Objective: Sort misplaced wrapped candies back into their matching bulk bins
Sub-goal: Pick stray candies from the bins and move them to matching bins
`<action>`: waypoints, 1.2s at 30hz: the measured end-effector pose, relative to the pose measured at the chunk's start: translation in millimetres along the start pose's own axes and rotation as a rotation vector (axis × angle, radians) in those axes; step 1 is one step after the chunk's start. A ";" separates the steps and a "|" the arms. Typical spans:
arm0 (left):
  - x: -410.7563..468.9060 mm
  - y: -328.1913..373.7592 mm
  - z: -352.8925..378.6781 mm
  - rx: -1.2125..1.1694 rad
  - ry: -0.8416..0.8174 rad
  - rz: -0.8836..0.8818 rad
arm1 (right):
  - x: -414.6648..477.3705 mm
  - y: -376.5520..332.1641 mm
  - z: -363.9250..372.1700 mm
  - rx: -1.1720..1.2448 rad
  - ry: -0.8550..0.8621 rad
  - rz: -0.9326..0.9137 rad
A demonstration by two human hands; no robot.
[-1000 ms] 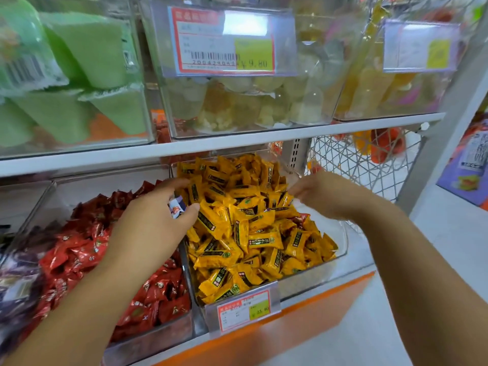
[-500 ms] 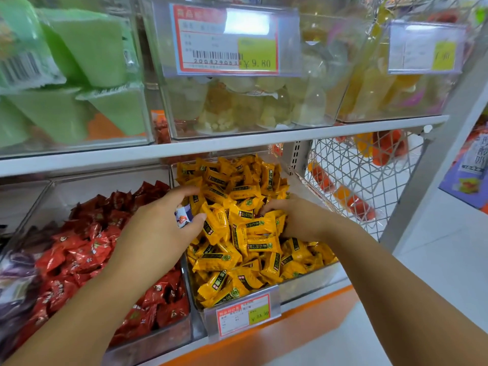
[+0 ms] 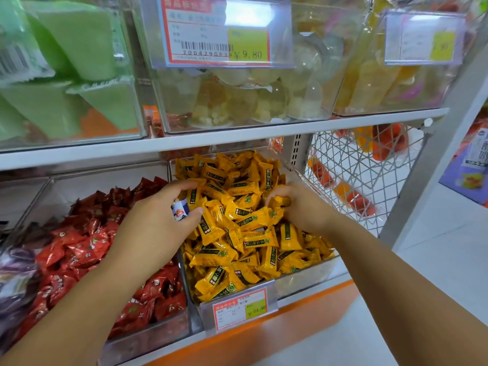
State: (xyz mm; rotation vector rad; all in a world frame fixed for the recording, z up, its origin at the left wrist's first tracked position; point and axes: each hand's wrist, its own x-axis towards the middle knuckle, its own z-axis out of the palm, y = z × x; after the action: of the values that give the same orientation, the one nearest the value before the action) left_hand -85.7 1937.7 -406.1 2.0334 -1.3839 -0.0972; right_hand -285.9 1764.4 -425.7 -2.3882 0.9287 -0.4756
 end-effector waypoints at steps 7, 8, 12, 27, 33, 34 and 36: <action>0.4 -1.3 -1.3 -0.013 -0.009 0.010 | 2.0 -23.0 -11.6 0.309 0.169 0.050; 0.0 -0.9 -1.6 -0.015 -0.007 0.011 | 3.6 -26.6 -11.5 0.329 0.185 0.061; -1.8 -1.5 -4.0 -0.014 -0.006 0.030 | 8.4 -49.5 -7.1 0.444 0.175 0.063; -7.7 -0.6 -10.5 -0.070 -0.023 0.020 | 6.9 -71.8 8.4 0.771 -0.053 0.072; -7.9 2.3 -13.6 -0.050 -0.013 0.026 | 7.9 -85.6 14.8 0.677 0.042 0.024; -8.0 0.8 -16.8 -0.043 -0.001 0.023 | 9.3 -88.9 15.3 0.675 0.062 0.024; -9.7 -4.2 -24.8 -0.035 0.011 0.007 | 13.1 -96.8 16.8 0.681 0.085 0.030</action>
State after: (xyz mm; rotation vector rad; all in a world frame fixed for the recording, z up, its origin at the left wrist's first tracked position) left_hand -76.4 1958.8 -392.1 1.9975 -1.3734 -0.1068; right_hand -218.6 1821.4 -380.5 -1.7444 0.6887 -0.7472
